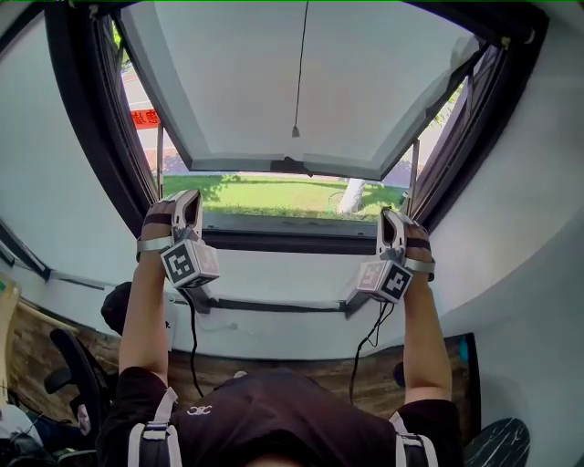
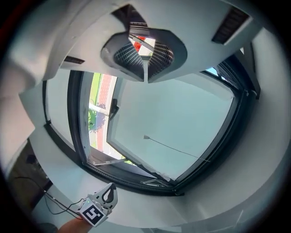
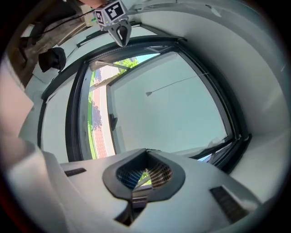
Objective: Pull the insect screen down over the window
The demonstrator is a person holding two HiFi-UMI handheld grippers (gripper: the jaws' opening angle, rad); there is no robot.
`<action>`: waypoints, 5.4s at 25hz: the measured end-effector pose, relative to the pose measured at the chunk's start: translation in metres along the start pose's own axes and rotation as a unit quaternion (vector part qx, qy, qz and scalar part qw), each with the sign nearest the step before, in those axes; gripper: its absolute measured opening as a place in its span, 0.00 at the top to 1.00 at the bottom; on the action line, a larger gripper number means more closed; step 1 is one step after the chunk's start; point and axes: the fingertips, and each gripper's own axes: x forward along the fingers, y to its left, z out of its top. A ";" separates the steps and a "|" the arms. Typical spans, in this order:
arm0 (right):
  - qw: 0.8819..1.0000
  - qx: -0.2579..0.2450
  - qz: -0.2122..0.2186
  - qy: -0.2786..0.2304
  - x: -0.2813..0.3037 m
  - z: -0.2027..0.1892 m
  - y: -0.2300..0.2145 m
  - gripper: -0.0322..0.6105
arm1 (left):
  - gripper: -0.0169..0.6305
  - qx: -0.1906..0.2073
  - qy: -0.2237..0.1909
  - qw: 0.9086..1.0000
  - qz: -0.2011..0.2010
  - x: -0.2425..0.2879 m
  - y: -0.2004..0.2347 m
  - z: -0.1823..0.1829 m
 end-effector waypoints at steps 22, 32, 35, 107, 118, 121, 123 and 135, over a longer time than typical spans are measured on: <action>0.998 0.025 -0.023 -0.045 0.007 0.016 -0.159 0.59 | 0.60 0.020 -0.035 0.999 -0.009 0.013 0.131 0.034; 0.993 -0.007 -0.095 -0.076 0.013 0.098 -0.328 0.60 | 0.63 0.075 -0.040 0.993 0.084 0.017 0.303 0.079; 0.993 -0.021 -0.101 -0.056 0.028 0.097 -0.362 0.60 | 0.63 0.088 -0.025 0.991 0.101 0.031 0.337 0.087; 0.955 -0.107 0.229 0.154 0.085 -0.068 0.013 0.91 | 0.93 0.151 0.024 0.971 -0.183 0.085 -0.040 -0.069; 0.946 -0.104 0.243 0.188 0.082 -0.084 0.071 0.91 | 0.93 0.152 0.052 0.964 -0.211 0.081 -0.096 -0.090; 0.946 -0.101 0.245 0.187 0.082 -0.088 0.084 0.91 | 0.93 0.148 0.057 0.962 -0.224 0.082 -0.110 -0.096; 0.945 -0.098 0.247 0.189 0.083 -0.090 0.093 0.91 | 0.93 0.143 0.059 0.961 -0.231 0.083 -0.119 -0.100; 0.922 -0.108 0.301 0.217 0.078 -0.117 0.177 0.90 | 0.93 0.139 0.101 0.942 -0.288 0.084 -0.203 -0.130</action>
